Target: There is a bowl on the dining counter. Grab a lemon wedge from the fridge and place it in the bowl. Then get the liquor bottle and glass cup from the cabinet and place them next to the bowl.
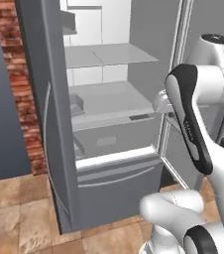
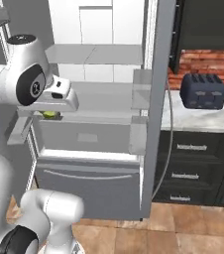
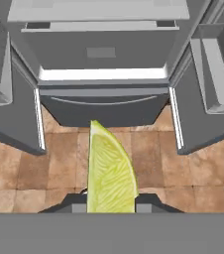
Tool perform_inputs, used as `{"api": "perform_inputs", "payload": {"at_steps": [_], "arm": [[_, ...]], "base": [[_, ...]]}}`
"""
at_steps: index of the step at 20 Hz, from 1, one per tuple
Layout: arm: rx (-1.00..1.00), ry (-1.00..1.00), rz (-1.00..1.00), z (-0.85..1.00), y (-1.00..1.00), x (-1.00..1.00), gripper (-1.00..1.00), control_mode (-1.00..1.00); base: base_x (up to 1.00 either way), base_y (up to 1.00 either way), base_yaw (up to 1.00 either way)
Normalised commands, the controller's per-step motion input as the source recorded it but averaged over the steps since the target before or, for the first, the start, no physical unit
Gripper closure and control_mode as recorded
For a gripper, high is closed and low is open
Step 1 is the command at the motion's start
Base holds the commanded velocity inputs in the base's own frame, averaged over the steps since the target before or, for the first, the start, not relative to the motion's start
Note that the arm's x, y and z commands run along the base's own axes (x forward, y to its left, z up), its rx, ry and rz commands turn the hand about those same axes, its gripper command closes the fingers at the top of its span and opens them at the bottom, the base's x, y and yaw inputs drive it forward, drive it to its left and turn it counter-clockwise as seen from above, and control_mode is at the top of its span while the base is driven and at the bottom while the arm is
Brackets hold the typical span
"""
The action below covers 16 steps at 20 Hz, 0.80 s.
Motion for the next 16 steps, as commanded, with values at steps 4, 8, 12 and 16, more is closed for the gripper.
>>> {"api": "perform_inputs", "payload": {"at_steps": [4,8,12,16], "arm": [[0.0,0.0,0.0,0.0,0.0,0.0,1.0,1.0],[0.0,0.0,0.0,0.0,0.0,0.0,1.0,1.0],[0.0,0.0,0.0,0.0,0.0,0.0,1.0,1.0],[0.0,0.0,0.0,0.0,0.0,0.0,1.0,1.0]], "base": [[-0.47,-0.42,-0.71],[-0.13,-0.42,-0.81],[-0.08,-0.56,-0.79],[-0.02,-0.69,-0.76]]}}
